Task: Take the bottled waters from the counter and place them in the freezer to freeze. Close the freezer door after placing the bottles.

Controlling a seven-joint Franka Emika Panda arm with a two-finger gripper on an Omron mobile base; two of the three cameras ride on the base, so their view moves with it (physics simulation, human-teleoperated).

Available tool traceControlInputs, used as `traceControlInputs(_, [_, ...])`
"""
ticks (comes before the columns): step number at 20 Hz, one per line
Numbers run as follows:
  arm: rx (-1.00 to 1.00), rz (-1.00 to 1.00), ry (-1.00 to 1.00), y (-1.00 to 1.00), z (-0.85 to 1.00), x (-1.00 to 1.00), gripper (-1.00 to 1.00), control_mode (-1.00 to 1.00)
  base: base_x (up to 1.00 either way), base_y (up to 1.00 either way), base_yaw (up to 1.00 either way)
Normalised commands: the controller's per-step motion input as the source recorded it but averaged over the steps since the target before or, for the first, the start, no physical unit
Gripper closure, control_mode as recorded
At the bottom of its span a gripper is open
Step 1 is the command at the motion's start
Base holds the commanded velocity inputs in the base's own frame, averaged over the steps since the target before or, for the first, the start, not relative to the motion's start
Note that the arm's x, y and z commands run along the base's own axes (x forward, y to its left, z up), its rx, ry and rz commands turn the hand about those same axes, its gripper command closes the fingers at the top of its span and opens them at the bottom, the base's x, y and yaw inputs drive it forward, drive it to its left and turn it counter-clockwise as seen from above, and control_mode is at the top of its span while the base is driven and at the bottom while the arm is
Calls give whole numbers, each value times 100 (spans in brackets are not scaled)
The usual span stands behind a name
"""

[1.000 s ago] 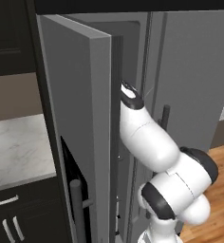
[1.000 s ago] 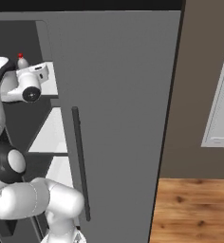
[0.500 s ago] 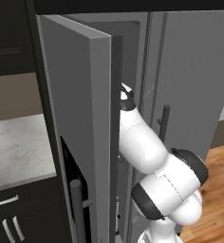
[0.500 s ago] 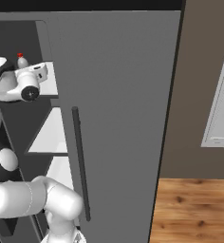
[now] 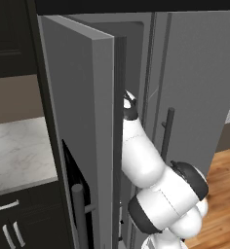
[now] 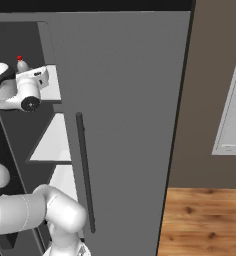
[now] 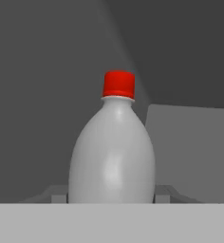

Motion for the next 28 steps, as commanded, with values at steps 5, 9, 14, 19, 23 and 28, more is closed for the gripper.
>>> traceControlInputs(5, [1,0,0,0,0,0,-100,-100,0,0,0])
traceControlInputs(9, [0,0,0,0,0,-2,-100,-100,0,0,0])
traceControlInputs(14, [0,0,-1,0,4,-23,-100,-100,0,0,0])
traceControlInputs(19, [0,0,-2,0,7,-33,-100,-100,0,0,0])
traceControlInputs(23, [0,0,-9,-12,21,-42,-100,-100,0,0,0])
traceControlInputs(28, [0,0,-17,-29,38,-60,-100,-100,0,0,0])
